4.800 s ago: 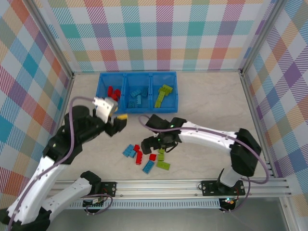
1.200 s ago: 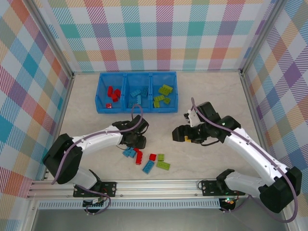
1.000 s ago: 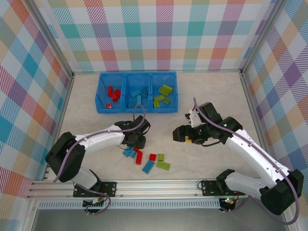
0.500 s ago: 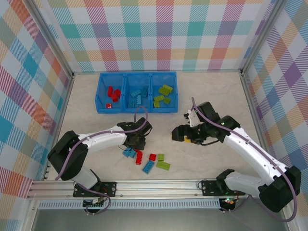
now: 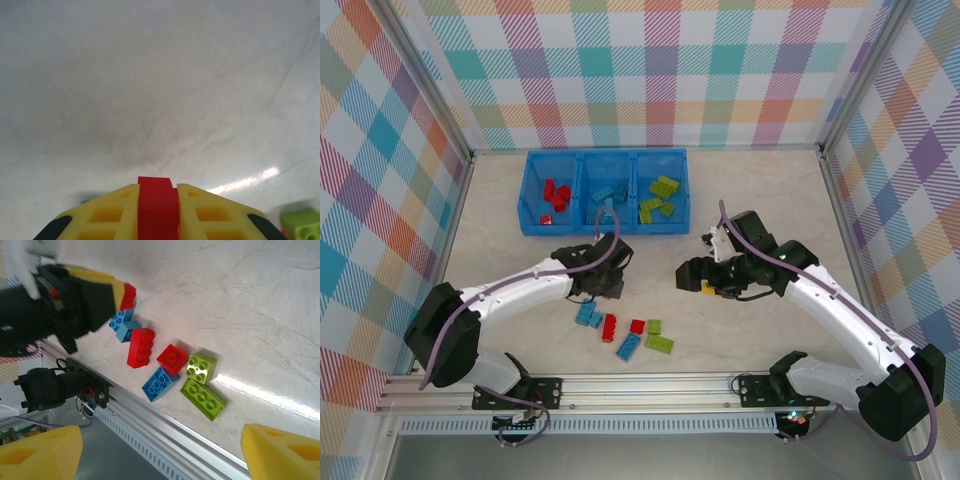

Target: Sort the legos into containers by color

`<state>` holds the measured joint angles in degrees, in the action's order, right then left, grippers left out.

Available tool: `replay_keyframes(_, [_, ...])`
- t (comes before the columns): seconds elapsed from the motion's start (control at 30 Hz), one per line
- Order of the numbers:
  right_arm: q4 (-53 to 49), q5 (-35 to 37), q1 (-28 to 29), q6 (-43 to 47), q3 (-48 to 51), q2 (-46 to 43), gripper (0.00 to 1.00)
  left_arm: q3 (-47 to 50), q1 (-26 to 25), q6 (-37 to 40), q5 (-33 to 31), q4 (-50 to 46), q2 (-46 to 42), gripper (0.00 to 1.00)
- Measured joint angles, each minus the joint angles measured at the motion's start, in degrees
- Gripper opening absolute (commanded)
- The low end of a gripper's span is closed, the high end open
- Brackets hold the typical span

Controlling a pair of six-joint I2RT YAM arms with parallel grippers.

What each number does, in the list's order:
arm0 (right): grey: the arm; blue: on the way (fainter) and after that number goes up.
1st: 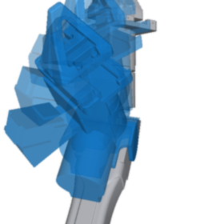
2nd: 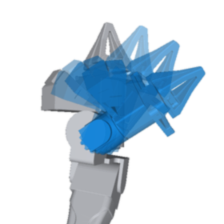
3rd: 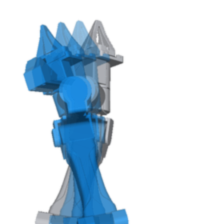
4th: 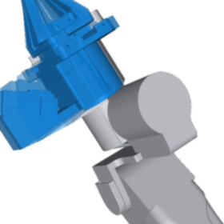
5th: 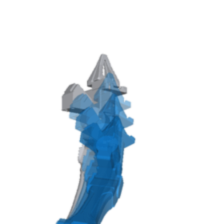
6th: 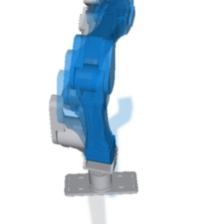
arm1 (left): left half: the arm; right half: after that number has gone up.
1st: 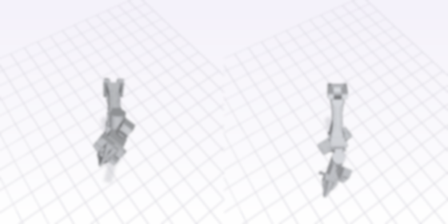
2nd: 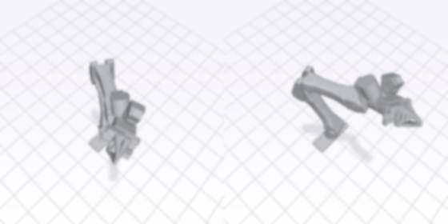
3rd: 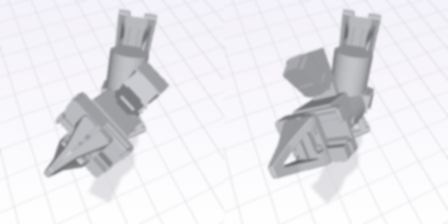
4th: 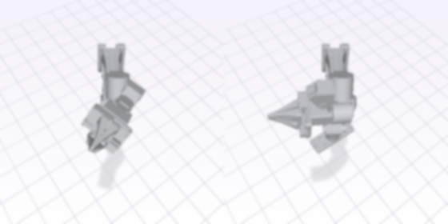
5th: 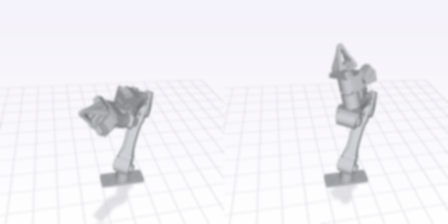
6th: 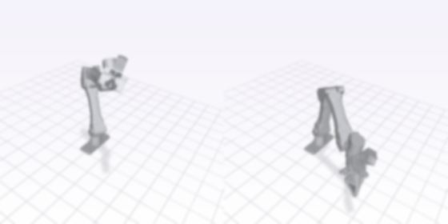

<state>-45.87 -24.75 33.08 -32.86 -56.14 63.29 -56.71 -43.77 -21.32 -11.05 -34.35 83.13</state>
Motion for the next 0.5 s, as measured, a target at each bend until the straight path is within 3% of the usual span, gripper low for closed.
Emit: replay_keyframes(0.5, [3.63, 0.02, 0.0, -3.02, 0.02, -2.36, 0.83, -24.04, 26.03, 6.19, -3.78, 8.15, 8.66, 0.23])
